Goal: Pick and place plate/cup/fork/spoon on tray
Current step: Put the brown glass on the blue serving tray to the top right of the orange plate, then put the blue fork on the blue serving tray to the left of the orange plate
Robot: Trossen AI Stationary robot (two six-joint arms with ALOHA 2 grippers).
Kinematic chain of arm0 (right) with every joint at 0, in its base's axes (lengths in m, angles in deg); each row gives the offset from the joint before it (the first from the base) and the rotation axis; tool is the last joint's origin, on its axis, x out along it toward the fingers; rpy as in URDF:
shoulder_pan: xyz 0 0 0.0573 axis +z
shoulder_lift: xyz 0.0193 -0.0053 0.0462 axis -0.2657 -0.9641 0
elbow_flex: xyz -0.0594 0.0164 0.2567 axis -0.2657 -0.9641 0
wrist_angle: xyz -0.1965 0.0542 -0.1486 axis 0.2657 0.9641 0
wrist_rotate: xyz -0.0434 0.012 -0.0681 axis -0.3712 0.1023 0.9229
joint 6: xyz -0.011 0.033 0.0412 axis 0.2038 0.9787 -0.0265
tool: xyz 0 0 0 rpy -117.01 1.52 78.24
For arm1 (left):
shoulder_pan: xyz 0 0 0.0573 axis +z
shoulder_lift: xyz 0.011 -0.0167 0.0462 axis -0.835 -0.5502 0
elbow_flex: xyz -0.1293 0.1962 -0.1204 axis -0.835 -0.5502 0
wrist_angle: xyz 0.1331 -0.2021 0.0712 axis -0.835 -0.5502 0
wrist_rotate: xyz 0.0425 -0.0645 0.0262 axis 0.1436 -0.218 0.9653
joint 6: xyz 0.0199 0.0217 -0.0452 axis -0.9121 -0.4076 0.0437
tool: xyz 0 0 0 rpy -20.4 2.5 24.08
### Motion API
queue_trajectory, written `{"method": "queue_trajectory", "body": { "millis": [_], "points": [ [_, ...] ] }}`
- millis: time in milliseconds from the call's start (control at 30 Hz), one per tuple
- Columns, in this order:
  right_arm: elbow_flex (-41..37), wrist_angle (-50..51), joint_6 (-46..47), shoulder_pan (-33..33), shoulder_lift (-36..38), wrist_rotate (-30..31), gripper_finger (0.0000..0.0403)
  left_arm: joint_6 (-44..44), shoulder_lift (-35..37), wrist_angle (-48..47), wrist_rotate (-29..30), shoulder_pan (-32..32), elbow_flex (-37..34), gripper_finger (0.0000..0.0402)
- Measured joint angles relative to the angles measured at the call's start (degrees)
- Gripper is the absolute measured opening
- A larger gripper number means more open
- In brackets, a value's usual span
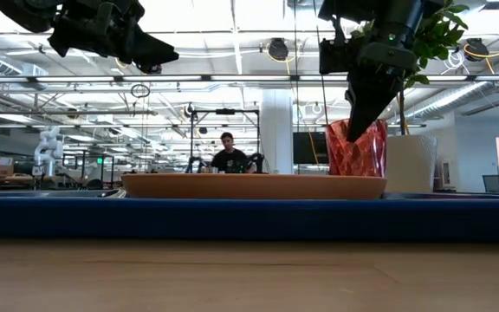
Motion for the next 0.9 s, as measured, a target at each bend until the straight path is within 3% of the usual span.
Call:
{"method": "queue_trajectory", "body": {
  "millis": [367,667,767,900],
  "points": [
    [0.00,-0.43,0.17,-0.02,0.93,0.00,0.0095,0.07,0.00,0.00,0.00,0.00,0.00,0.0145],
    [2.85,-1.13,0.47,0.13,8.09,-0.03,0.0124,0.39,0.00,-0.07,0.75,0.00,0.00,0.0145],
    [3.06,-2.92,0.47,0.13,11.13,-0.02,0.0126,0.35,0.00,-1.82,5.28,0.00,0.00,0.0145],
    [3.08,-6.95,0.10,0.17,14.51,0.74,0.0126,0.93,0.00,-5.56,20.23,0.01,0.00,0.0145]
  ]
}}
